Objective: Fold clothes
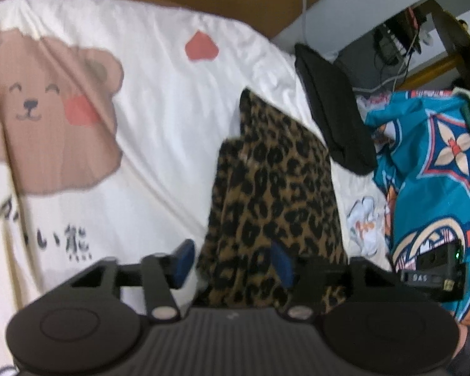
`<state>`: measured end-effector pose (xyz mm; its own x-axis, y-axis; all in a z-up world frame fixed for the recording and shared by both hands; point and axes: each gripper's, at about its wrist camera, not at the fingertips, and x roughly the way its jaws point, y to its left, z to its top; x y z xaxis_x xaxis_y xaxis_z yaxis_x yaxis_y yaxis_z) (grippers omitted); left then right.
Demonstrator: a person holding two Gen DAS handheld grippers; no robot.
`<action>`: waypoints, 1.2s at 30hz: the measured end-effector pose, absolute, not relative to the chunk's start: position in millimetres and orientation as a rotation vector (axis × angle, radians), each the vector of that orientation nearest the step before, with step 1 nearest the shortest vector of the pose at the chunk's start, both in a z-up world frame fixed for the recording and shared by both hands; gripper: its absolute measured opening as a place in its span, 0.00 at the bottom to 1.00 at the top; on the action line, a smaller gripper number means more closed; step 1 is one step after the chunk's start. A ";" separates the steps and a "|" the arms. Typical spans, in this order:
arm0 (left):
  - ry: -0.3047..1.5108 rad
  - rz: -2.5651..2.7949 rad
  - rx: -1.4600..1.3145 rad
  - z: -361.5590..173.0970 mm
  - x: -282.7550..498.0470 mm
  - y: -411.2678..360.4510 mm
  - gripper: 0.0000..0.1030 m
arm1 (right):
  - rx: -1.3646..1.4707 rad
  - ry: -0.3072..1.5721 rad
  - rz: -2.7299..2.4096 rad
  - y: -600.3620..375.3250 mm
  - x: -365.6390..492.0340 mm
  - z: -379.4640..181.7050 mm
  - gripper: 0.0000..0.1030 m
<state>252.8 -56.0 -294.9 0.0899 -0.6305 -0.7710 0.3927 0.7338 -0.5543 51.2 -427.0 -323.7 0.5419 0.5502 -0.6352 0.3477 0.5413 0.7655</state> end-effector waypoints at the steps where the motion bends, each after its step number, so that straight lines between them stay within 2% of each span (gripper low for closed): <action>1: 1.259 -0.767 -0.228 -292.8 255.0 -57.2 0.58 | 1.048 1.035 0.144 -427.7 52.7 -325.0 0.42; 36: 1.298 -0.813 -0.256 -329.1 322.9 -125.1 0.67 | 1.069 0.946 0.053 -470.0 129.1 -345.7 0.42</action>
